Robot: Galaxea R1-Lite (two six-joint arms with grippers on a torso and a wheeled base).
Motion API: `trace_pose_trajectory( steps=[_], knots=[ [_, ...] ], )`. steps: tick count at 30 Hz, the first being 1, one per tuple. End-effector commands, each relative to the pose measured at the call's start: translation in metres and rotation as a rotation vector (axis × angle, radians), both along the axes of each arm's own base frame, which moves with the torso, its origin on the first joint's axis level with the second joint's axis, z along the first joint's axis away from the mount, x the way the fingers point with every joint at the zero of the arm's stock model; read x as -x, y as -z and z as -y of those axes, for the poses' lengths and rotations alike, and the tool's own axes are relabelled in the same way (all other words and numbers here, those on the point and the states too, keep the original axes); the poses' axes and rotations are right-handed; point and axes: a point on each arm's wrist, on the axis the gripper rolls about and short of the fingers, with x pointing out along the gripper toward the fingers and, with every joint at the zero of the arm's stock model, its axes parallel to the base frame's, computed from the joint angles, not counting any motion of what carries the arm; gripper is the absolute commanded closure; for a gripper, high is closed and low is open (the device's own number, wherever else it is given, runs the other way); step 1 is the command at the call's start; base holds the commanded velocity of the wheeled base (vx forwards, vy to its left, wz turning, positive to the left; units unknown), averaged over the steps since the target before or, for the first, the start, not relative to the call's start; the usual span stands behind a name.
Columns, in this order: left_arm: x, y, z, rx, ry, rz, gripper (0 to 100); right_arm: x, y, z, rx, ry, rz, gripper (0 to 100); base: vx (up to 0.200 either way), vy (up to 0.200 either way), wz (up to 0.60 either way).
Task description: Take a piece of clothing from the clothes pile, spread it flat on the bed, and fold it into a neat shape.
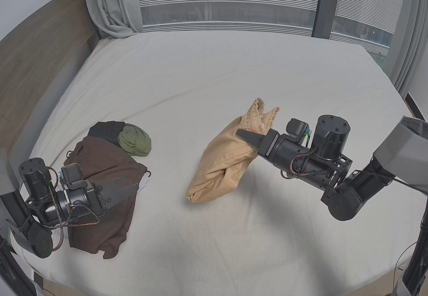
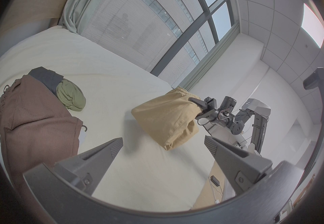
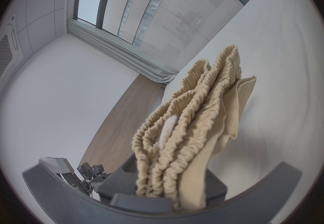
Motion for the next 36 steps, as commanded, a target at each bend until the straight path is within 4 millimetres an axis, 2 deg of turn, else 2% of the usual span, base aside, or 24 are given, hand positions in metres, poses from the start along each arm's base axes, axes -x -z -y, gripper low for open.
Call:
trace_pose_trajectory(
  steps=[1,20,28,36],
  knots=[
    [0.000,0.001,0.000,0.001,-0.001,-0.003,0,-0.014,-0.013,0.002,-0.014,0.014,0.024,100,0.000,0.000,0.00],
    [0.001,0.001,0.001,0.000,0.002,-0.008,0,-0.060,-0.015,-0.009,0.002,0.024,-0.004,100,0.000,0.000,0.00],
    [0.001,0.002,0.000,0.000,0.001,-0.011,0,-0.088,-0.018,-0.011,0.002,0.049,-0.004,100,0.000,0.000,0.00],
    [0.000,0.003,0.000,0.000,-0.001,-0.014,0,-0.116,-0.002,-0.016,0.013,0.066,-0.026,100,0.000,0.000,0.00]
  ],
)
